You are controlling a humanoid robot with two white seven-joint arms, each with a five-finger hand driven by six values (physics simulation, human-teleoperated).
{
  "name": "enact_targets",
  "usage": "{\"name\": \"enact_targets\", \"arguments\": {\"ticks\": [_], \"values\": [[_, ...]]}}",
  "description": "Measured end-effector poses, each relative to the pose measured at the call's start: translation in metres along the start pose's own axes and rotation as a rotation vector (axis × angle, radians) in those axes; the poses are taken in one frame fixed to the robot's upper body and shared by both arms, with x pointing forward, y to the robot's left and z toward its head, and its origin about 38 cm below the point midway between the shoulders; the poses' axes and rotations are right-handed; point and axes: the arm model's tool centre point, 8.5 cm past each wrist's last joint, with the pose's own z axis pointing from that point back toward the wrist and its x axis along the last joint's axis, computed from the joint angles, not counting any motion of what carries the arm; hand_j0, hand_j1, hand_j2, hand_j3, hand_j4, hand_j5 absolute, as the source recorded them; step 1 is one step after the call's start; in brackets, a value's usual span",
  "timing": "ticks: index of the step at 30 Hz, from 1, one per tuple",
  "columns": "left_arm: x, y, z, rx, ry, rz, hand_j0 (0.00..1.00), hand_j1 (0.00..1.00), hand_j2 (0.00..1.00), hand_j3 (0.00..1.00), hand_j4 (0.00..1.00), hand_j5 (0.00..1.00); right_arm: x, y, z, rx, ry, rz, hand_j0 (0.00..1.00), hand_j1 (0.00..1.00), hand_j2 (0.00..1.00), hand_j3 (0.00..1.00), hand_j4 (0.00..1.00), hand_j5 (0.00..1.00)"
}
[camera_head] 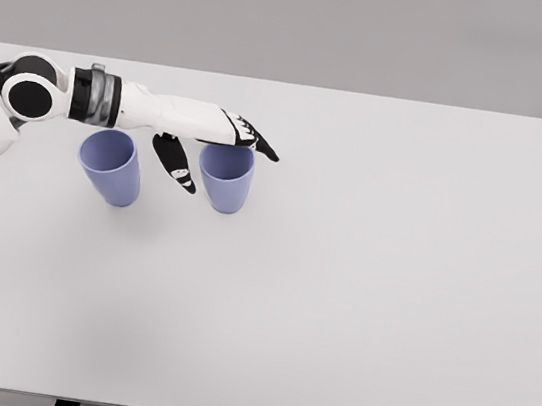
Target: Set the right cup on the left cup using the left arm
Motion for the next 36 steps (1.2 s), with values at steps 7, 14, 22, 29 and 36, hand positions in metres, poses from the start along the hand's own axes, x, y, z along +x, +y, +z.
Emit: {"name": "enact_targets", "arguments": {"ticks": [7, 14, 22, 29, 36], "values": [[-0.005, -0.001, -0.006, 0.004, 0.010, 0.015, 1.00, 1.00, 1.00, 1.00, 1.00, 1.00, 0.000, 0.000, 0.000, 0.000, 0.000, 0.000, 1.00, 1.00, 1.00, 1.00, 1.00, 1.00], [-0.008, -0.010, -0.010, -0.005, 0.014, 0.029, 1.00, 1.00, 1.00, 1.00, 1.00, 1.00, 0.000, 0.000, 0.000, 0.000, 0.000, 0.000, 1.00, 1.00, 1.00, 1.00, 1.00, 1.00], [-0.010, -0.018, -0.011, -0.016, 0.021, 0.039, 0.90, 0.90, 0.90, 0.90, 0.90, 0.90, 0.000, 0.000, 0.000, 0.000, 0.000, 0.000, 1.00, 1.00, 1.00, 1.00, 1.00, 1.00], [-0.012, -0.014, -0.007, -0.002, 0.029, 0.031, 0.60, 0.60, 0.60, 0.60, 0.60, 0.60, 0.000, 0.000, 0.000, 0.000, 0.000, 0.000, 1.00, 1.00, 1.00, 1.00, 1.00, 1.00], [-0.009, -0.006, -0.002, 0.015, 0.023, 0.024, 0.51, 0.51, 0.51, 0.51, 0.51, 0.51, 0.000, 0.000, 0.000, 0.000, 0.000, 0.000, 1.00, 1.00, 1.00, 1.00, 1.00, 1.00]]}}
